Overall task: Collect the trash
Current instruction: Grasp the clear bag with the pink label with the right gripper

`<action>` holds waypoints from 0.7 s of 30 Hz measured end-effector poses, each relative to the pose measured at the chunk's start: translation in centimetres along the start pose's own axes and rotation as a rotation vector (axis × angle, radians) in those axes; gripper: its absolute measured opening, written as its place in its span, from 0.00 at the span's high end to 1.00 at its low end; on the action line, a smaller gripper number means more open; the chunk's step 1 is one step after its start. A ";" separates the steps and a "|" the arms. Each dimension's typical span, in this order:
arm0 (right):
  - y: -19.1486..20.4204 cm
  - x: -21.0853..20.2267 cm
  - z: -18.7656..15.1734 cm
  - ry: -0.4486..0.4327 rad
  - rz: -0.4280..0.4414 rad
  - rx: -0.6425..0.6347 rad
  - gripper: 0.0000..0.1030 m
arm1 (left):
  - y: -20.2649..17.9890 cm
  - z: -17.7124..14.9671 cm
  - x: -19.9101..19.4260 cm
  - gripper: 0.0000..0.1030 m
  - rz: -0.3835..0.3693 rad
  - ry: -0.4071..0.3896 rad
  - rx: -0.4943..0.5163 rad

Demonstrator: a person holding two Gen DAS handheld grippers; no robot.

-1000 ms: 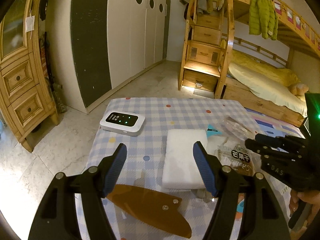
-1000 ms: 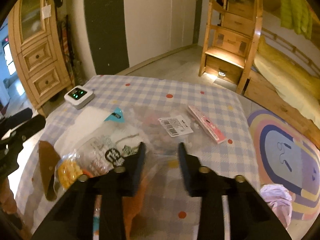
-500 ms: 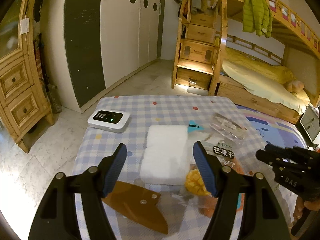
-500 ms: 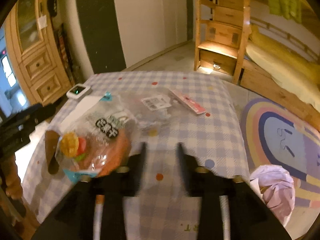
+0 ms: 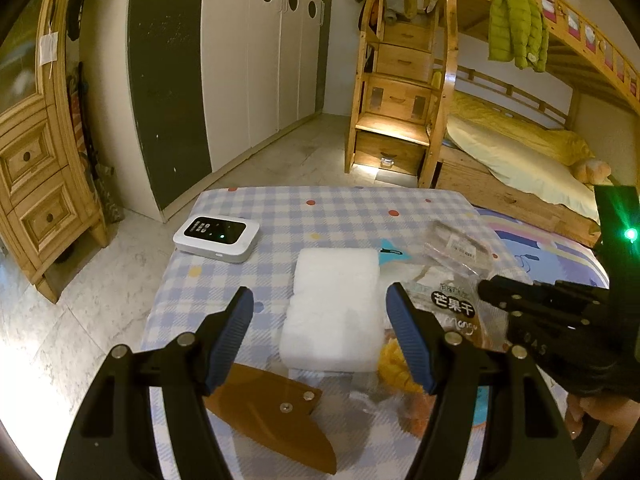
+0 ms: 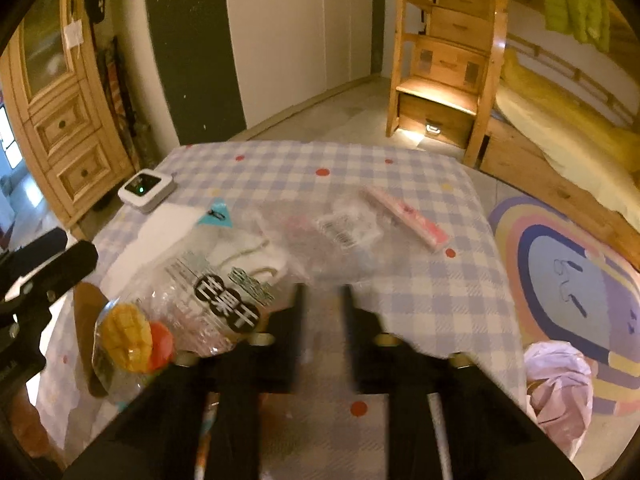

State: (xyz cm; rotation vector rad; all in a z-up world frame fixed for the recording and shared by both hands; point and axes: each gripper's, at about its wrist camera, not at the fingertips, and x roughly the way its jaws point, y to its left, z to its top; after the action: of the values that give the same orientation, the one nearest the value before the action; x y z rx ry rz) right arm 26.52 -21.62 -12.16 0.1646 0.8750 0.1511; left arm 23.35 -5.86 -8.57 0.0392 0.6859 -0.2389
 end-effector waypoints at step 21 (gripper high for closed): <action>-5.4 2.1 1.0 0.010 -0.011 0.158 0.38 | -0.3 0.5 1.3 0.31 0.021 0.012 0.003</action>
State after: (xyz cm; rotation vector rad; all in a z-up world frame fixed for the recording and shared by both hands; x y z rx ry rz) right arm 28.95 -26.60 -14.18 0.3067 0.8975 0.0729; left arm 24.52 -6.48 -8.98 0.0505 0.6965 -0.2198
